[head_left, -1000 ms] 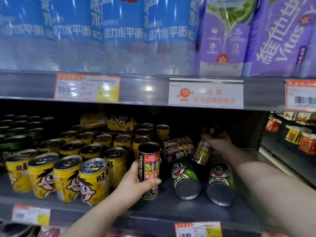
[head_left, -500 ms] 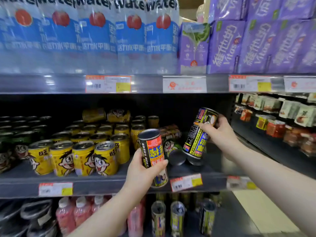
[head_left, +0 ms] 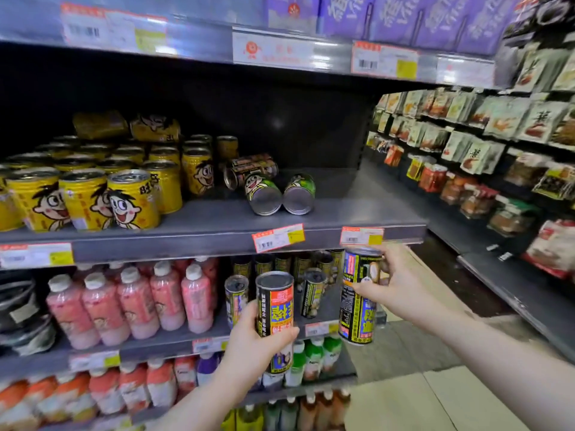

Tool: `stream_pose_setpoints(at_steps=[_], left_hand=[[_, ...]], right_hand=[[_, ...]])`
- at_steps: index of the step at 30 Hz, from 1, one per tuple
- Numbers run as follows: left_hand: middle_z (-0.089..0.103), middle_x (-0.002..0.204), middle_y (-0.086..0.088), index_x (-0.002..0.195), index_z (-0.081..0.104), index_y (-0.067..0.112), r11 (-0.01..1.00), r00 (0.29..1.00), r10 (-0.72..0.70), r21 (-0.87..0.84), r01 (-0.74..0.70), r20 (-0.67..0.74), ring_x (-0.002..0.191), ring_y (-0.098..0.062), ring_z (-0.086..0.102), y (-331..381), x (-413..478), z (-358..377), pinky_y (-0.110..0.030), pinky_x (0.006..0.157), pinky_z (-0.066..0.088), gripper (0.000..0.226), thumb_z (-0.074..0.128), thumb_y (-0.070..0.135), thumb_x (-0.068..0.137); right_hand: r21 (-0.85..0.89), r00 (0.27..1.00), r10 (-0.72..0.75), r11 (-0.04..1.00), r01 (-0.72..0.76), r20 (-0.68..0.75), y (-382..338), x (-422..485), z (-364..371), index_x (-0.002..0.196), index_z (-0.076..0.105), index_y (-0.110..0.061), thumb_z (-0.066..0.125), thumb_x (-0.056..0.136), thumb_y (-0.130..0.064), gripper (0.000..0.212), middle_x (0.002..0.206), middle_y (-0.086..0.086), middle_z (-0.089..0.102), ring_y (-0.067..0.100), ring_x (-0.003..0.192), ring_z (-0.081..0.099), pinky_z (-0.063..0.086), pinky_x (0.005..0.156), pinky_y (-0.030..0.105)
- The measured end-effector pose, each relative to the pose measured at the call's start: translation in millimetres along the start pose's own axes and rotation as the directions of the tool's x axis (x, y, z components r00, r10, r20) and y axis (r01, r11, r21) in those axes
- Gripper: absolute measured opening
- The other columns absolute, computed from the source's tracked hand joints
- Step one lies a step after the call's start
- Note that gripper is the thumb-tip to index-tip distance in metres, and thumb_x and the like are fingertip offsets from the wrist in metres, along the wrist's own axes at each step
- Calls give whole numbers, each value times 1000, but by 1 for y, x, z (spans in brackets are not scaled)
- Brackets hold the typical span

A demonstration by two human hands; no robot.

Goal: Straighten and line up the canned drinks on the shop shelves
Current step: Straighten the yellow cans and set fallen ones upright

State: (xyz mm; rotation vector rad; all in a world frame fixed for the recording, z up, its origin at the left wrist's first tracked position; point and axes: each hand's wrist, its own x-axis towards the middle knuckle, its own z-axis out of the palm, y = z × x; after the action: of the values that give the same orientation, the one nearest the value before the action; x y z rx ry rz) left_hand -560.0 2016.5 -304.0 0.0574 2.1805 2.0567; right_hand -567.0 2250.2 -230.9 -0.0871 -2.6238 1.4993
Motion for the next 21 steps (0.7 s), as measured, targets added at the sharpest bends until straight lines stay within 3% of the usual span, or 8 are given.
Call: stream_pose_setpoints(at_steps=[3,6,9,11,14,16,19,21], left_hand=[[68,99,6,107,52,30,999,1000,-23,43,23,-11,89,-8,65,-9,8,10,-25,77,51,51,80,12,69],[68,100,5,110,51,27,996,998,-56,63,58,-38,90,-8,64,-20,20,25,-27,81,51,52,79,11,70],[65,99,10,104,49,31,990,989,-118,72,124,-91,90,-4,62,-35,37,45,-27,81,48,49,80,13,70],[65,97,12,96,49,34,982,979,-160,86,171,-123,91,-6,62,-47,49,58,-29,83,49,46,81,15,69],[67,90,12,95,50,34,977,971,-177,91,193,-158,78,3,63,-59,64,76,-14,70,49,46,81,13,69],[68,89,9,98,51,33,976,967,-189,78,205,-171,71,5,63,-63,74,88,-7,61,45,47,81,14,67],[71,91,7,99,52,36,971,955,-213,65,231,-206,87,-10,66,-71,86,101,-24,79,52,54,80,33,53],[71,93,7,102,52,38,971,951,-224,41,237,-214,90,-12,67,-75,91,108,-35,85,53,61,78,44,46]], right_hand=[[12,995,95,995,-95,-12,42,13,5,130,36,-18,83,62,-11,82,112,-2,57,17,95,61,51,92,40],[-9,987,160,987,-160,-23,76,34,11,119,40,-21,84,60,-10,75,112,6,59,23,96,59,49,93,47],[-20,980,195,980,-196,-45,115,65,16,107,42,-28,80,36,-40,81,106,5,61,23,96,58,48,92,48],[-9,978,207,978,-207,-33,143,90,21,107,43,-30,77,34,-46,83,109,5,62,27,104,59,48,92,50],[13,979,202,979,-201,-33,159,117,28,116,45,-21,87,54,-15,76,111,6,60,26,104,58,46,93,41],[-5,983,175,984,-175,-49,172,135,32,110,47,-18,84,59,-2,65,105,7,60,23,97,57,45,88,34],[-40,990,129,991,-131,-56,192,154,36,101,46,-20,84,59,1,61,98,6,59,26,96,58,47,88,37],[4,989,144,990,-144,-30,199,161,36,108,47,-17,79,64,5,59,95,1,58,22,90,56,46,79,22]])
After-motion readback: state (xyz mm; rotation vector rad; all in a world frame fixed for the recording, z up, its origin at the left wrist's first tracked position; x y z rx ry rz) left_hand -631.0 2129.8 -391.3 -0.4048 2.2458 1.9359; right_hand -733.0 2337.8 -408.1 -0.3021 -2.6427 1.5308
